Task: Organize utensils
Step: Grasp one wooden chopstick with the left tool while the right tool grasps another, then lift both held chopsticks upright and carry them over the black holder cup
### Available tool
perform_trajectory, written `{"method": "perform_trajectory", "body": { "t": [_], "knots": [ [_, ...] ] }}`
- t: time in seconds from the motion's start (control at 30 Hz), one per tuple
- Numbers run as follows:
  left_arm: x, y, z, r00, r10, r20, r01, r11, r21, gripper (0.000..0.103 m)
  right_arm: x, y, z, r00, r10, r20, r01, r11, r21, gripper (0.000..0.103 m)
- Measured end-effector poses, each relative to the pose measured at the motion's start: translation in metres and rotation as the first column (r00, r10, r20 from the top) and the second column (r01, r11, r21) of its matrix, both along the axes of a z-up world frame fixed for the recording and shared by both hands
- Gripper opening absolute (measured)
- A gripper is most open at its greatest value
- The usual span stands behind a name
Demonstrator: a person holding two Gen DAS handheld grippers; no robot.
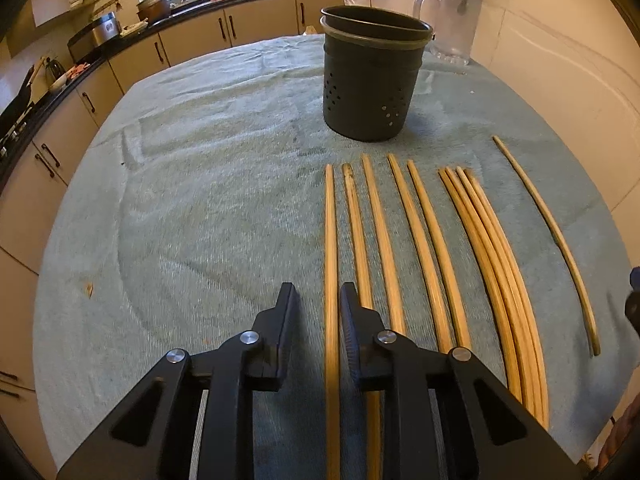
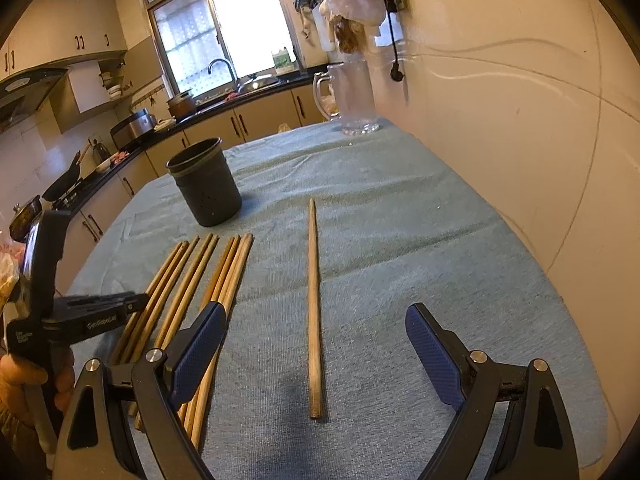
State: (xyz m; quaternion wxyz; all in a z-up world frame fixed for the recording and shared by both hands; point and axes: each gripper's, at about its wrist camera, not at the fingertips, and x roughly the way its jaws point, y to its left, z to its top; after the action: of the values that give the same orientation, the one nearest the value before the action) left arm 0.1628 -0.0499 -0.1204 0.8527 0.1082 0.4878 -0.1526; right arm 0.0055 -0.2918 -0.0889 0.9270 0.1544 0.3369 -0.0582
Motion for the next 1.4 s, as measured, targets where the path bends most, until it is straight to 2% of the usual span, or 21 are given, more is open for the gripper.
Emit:
{"method": "perform_trajectory", "body": {
  "t": [0.1, 0.17, 0.23, 0.3, 0.4, 0.47, 0.53, 0.67, 0.7, 0.8, 0.83, 0.87, 1.03, 1.13, 1.23, 1.3, 1.4],
  "knots": [
    [0.014, -0.001, 0.000, 0.999, -0.003, -0.032, 0.003, 1.000, -0.005, 0.019, 0.012, -0.004, 0.007, 0.997, 0.067, -0.040, -0.066, 0.997, 0.026, 0.094],
    [0.021, 0.004, 0.000, 0.998, 0.014, -0.055, -0.015, 1.000, -0.025, 0.006, 0.030, -0.010, 0.011, 0.982, 0.156, -0.109, -0.147, 0.985, 0.090, 0.094],
    [0.023, 0.014, 0.001, 0.995, 0.039, -0.090, -0.045, 0.996, -0.070, 0.006, 0.052, -0.020, 0.011, 0.958, 0.220, -0.184, -0.192, 0.969, 0.157, 0.094],
    [0.025, 0.026, 0.001, 0.989, 0.063, -0.131, -0.079, 0.990, -0.117, 0.006, 0.070, -0.026, 0.011, 0.940, 0.248, -0.235, -0.208, 0.961, 0.182, 0.088],
    [0.026, 0.037, 0.002, 0.982, 0.080, -0.169, -0.102, 0.987, -0.128, 0.006, 0.109, -0.031, 0.008, 0.909, 0.265, -0.321, -0.229, 0.962, 0.146, 0.077],
    [0.028, 0.038, 0.003, 0.980, 0.073, -0.187, -0.098, 0.987, -0.128, 0.006, 0.133, -0.027, 0.005, 0.893, 0.259, -0.368, -0.250, 0.965, 0.074, 0.073],
    [0.033, 0.037, 0.003, 0.977, 0.072, -0.200, -0.097, 0.988, -0.122, 0.006, 0.154, -0.023, 0.001, 0.873, 0.260, -0.412, -0.268, 0.963, 0.039, 0.071],
    [0.050, 0.030, 0.002, 0.975, 0.067, -0.210, -0.090, 0.991, -0.103, 0.006, 0.177, -0.019, -0.011, 0.859, 0.237, -0.455, -0.257, 0.966, 0.018, 0.064],
    [0.054, 0.030, 0.001, 0.974, 0.065, -0.218, -0.090, 0.990, -0.105, 0.006, 0.182, -0.018, -0.017, 0.852, 0.233, -0.470, -0.250, 0.968, 0.026, 0.060],
    [0.067, 0.029, 0.001, 0.972, 0.064, -0.226, -0.089, 0.991, -0.103, 0.006, 0.187, -0.020, -0.029, 0.833, 0.220, -0.508, -0.228, 0.973, 0.046, 0.056],
    [0.071, 0.028, 0.001, 0.972, 0.063, -0.228, -0.088, 0.991, -0.102, 0.006, 0.190, -0.018, -0.029, 0.843, 0.212, -0.494, -0.230, 0.973, 0.023, 0.055],
    [0.076, 0.027, 0.001, 0.971, 0.061, -0.230, -0.086, 0.991, -0.100, 0.006, 0.192, -0.017, -0.029, 0.840, 0.209, -0.501, -0.237, 0.972, 0.009, 0.055],
    [0.092, 0.018, 0.001, 0.970, 0.055, -0.236, -0.077, 0.994, -0.083, 0.006, 0.211, -0.019, -0.031, 0.812, 0.193, -0.551, -0.232, 0.973, 0.000, 0.052],
    [0.103, 0.010, 0.000, 0.970, 0.039, -0.238, -0.058, 0.996, -0.071, 0.006, 0.227, -0.018, -0.033, 0.793, 0.179, -0.582, -0.225, 0.974, -0.007, 0.045],
    [0.105, 0.009, 0.000, 0.971, 0.045, -0.234, -0.065, 0.995, -0.078, 0.006, 0.238, -0.016, -0.031, 0.787, 0.163, -0.596, -0.223, 0.974, -0.029, 0.028],
    [0.100, 0.008, 0.000, 0.978, 0.037, -0.204, -0.052, 0.996, -0.072, 0.006, 0.242, -0.014, -0.030, 0.796, 0.168, -0.582, -0.227, 0.973, -0.030, 0.008],
    [0.087, 0.011, 0.004, 0.984, 0.041, -0.172, -0.058, 0.994, -0.094, 0.005, 0.243, -0.014, -0.030, 0.817, 0.188, -0.546, -0.220, 0.975, 0.007, 0.006]
  ]
}}
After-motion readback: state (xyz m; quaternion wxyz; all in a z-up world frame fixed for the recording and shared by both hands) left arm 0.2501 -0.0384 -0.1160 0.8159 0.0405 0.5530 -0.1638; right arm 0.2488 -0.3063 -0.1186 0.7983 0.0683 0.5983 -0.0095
